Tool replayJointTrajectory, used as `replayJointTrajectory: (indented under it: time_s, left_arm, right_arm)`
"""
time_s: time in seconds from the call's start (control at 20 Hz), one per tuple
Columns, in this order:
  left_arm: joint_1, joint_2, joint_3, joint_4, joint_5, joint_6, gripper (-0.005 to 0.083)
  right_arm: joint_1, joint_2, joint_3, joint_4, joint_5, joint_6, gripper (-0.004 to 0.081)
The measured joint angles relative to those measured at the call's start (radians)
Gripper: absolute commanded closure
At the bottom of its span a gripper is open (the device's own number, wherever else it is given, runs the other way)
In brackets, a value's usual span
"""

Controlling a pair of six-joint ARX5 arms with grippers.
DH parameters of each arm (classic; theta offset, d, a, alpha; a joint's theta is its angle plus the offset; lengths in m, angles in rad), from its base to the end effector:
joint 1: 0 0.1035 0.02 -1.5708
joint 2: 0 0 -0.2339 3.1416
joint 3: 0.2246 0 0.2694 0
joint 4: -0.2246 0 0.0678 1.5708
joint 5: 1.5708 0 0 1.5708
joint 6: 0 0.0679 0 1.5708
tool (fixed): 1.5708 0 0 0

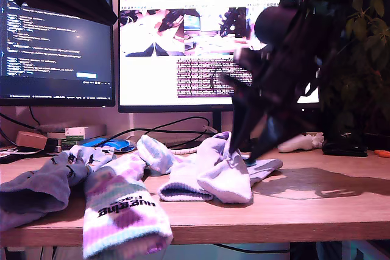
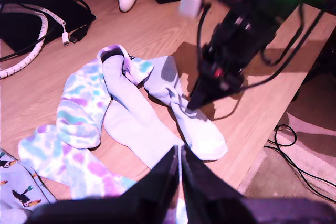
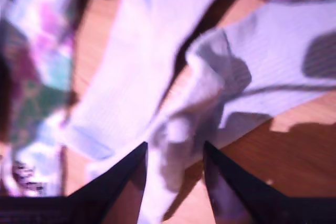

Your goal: Pair up the socks based on colour and pattern, by placing them on top of one another

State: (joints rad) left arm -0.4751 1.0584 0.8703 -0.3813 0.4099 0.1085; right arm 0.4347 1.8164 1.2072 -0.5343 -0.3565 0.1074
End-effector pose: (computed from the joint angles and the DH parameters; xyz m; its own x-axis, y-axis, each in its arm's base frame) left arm 0.2403 -0.1540 0.2471 0.5046 -0.7077 -0.4945 0.7657 0.6314 -0.1224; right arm 0.3356 0.1820 0.1097 0.2053 0.4801 -0.8529 -0.4343 0.8256 0.3602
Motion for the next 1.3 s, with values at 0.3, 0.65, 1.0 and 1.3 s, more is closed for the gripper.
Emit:
replayJointTrajectory:
  time_s: [0.3, 0.65, 1.0, 1.3]
  left_arm:
    - [0.0, 0.0, 0.0, -0.001, 0.0, 0.0, 0.0793]
    - [0.0, 0.0, 0.0, -0.002, 0.0, 0.0, 0.0793]
    - [0.0, 0.0, 0.0, -0.006, 0.0, 0.0, 0.0793]
    - [0.0, 0.0, 0.0, -0.015, 0.0, 0.0, 0.0793]
  right_arm:
    - [0.001, 0.032, 0.0, 0.011, 0.004, 0.0, 0.0782]
    - [-0.005, 0.031, 0.019, -0.195, 0.235, -0.099, 0.0782]
    - [-0.108, 0.019, 0.042, -0.387, 0.462, -0.136, 0.0782]
    - [-0.204, -0.008, 0.042, -0.458, 0.548, -0.143, 0.0782]
